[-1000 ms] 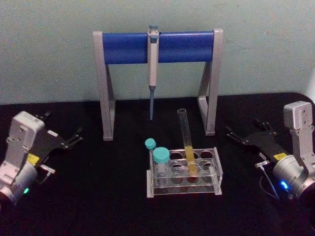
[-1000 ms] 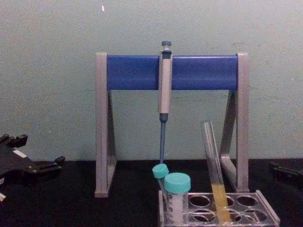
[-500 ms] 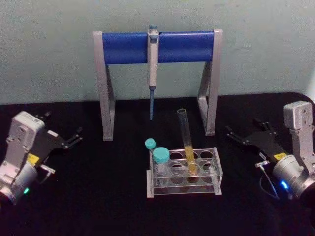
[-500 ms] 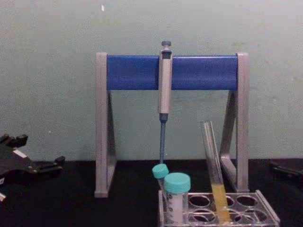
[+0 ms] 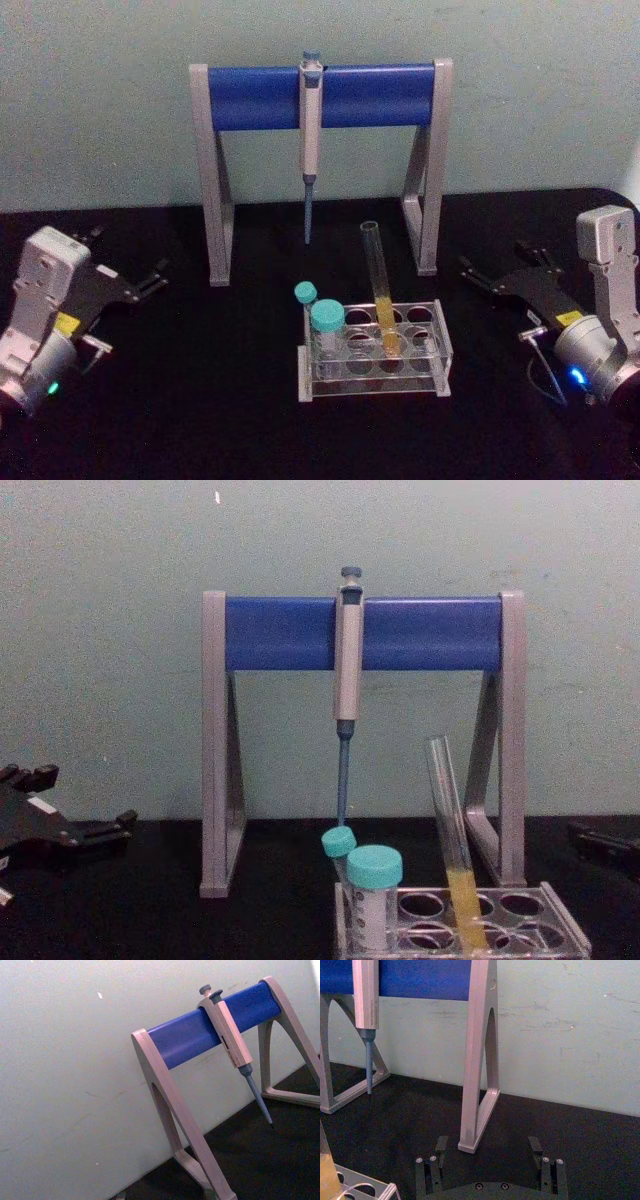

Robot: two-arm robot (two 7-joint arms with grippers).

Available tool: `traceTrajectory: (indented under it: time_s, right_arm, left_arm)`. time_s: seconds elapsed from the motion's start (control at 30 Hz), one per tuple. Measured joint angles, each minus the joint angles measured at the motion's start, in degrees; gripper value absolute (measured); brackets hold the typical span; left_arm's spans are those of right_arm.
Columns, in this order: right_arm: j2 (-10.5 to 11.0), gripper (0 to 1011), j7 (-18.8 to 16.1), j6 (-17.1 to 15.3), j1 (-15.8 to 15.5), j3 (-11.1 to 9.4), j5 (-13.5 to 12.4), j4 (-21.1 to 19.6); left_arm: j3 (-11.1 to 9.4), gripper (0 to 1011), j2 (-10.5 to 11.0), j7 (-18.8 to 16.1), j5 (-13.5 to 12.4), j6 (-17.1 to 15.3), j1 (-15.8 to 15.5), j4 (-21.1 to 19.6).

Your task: Pick up the test tube from the test tube rack, shake it, then place it back into the test tube rack.

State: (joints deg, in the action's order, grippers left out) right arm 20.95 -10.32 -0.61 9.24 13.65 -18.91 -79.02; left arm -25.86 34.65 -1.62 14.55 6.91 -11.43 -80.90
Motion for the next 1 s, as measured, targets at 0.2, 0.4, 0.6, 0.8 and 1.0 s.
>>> traceTrajectory:
  time_s: [0.2, 0.4, 0.6, 0.8, 1.0]
  right_arm:
    - [0.0, 1000, 0.0, 0.0, 0.0, 0.0, 0.0, 0.0]
    - [0.0, 1000, 0.0, 0.0, 0.0, 0.0, 0.0, 0.0]
    - [0.0, 1000, 0.0, 0.0, 0.0, 0.0, 0.0, 0.0]
    - [0.0, 1000, 0.0, 0.0, 0.0, 0.0, 0.0, 0.0]
    - [0.0, 1000, 0.0, 0.0, 0.0, 0.0, 0.0, 0.0]
  left_arm:
    - [0.0, 1001, 0.0, 0.0, 0.0, 0.0, 0.0, 0.0]
    - [0.0, 1001, 0.0, 0.0, 0.0, 0.0, 0.0, 0.0]
    - [0.0, 1001, 0.0, 0.0, 0.0, 0.0, 0.0, 0.0]
    - [0.0, 1001, 0.0, 0.0, 0.0, 0.0, 0.0, 0.0]
    - [0.0, 1001, 0.0, 0.0, 0.0, 0.0, 0.0, 0.0]
